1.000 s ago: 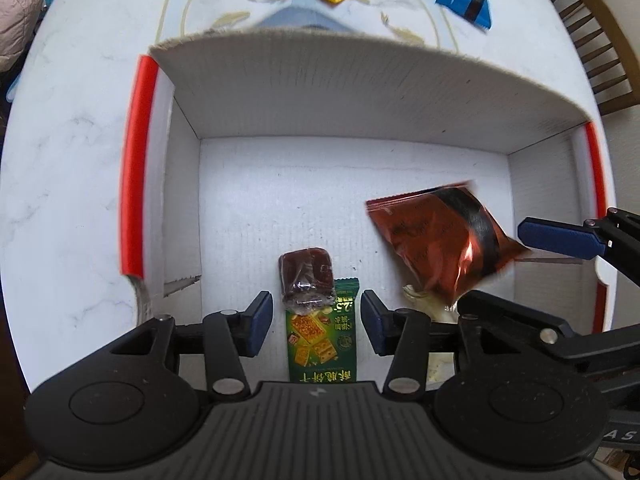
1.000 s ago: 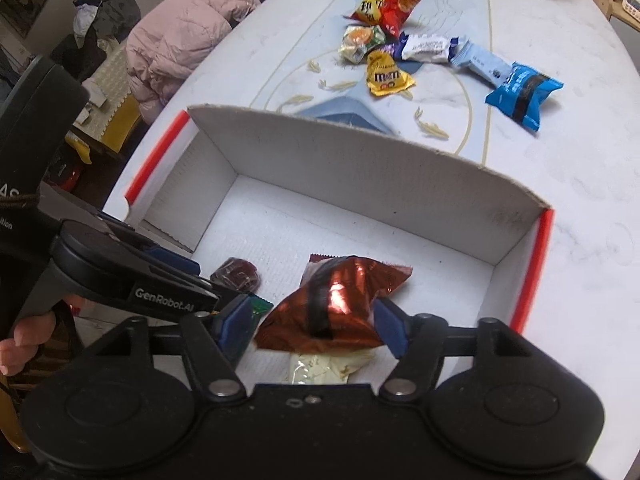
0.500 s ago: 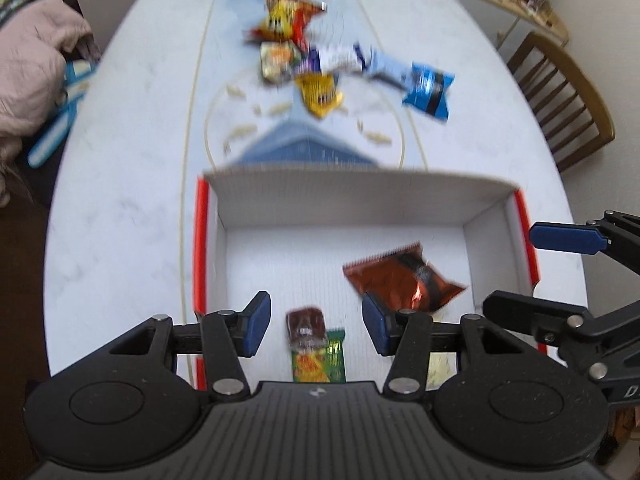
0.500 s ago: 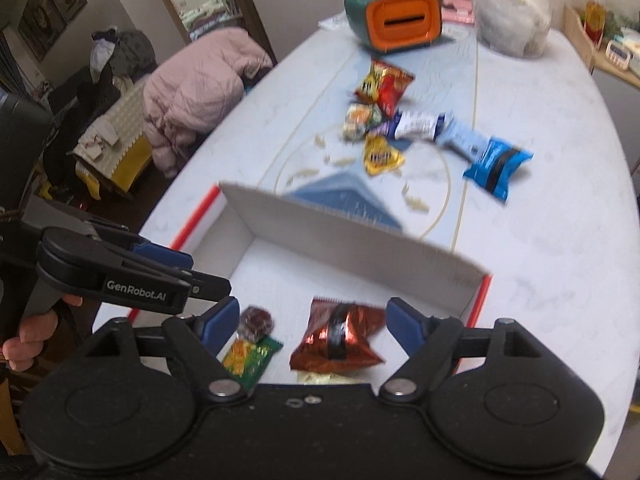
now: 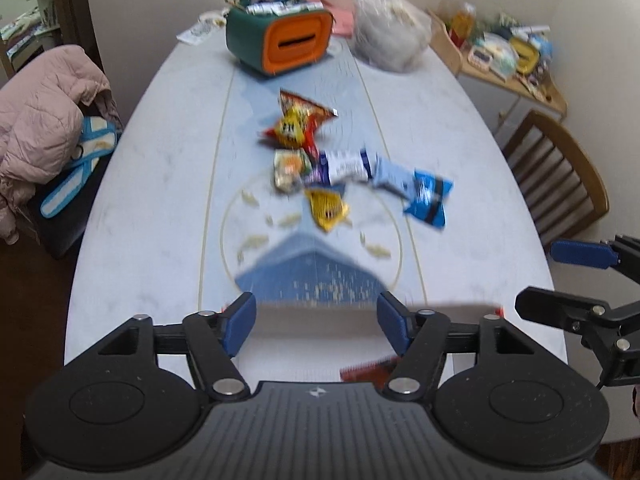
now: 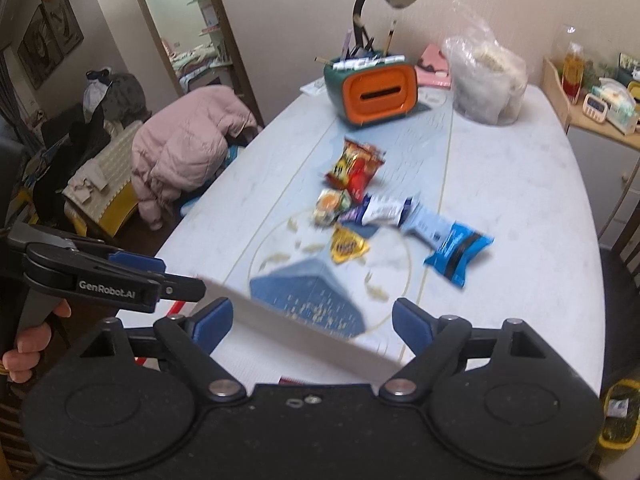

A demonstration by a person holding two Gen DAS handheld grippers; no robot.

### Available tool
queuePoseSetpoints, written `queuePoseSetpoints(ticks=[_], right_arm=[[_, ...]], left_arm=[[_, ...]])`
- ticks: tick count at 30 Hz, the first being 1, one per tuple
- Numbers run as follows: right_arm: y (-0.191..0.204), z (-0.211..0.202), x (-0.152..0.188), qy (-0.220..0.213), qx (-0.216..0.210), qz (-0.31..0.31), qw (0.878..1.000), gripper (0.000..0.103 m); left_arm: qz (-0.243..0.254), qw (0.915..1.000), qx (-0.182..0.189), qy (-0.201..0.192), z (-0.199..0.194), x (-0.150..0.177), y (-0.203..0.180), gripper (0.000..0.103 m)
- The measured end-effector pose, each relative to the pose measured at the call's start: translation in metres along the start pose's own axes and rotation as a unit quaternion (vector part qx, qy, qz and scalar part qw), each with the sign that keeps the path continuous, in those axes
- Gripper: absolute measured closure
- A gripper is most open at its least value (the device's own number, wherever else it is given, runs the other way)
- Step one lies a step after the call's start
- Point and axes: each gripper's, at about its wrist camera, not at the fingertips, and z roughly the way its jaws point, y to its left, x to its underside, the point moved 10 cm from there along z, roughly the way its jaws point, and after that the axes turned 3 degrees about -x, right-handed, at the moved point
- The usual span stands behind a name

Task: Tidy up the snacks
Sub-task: 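Lift both tools out of the box and reach toward the snack pile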

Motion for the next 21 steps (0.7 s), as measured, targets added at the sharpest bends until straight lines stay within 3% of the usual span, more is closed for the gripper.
queuePoseSetpoints(ticks=[3,13,21], right_arm=[[-0.007,0.003,-0.014,-0.013,0.003,-0.005,1.000,0.003],[-0.034,0.029,-0.074,-0.013,0.018,-0.032,0.999,0.003],[-0.046,0.075,-0.107,0.010,0.015,-0.071,0.997,0.003]], left_arm=[[-0.010,0.9999,0.005,-0.009,0.003,-0.019,0.002,0.033],[-0.001,0.9996,-0.020,-0.021,0.022,-0.103,0.005,0.033],[0.011,0.9996,-0.027,0.007,0.078,-0.147,0.006,0.033]])
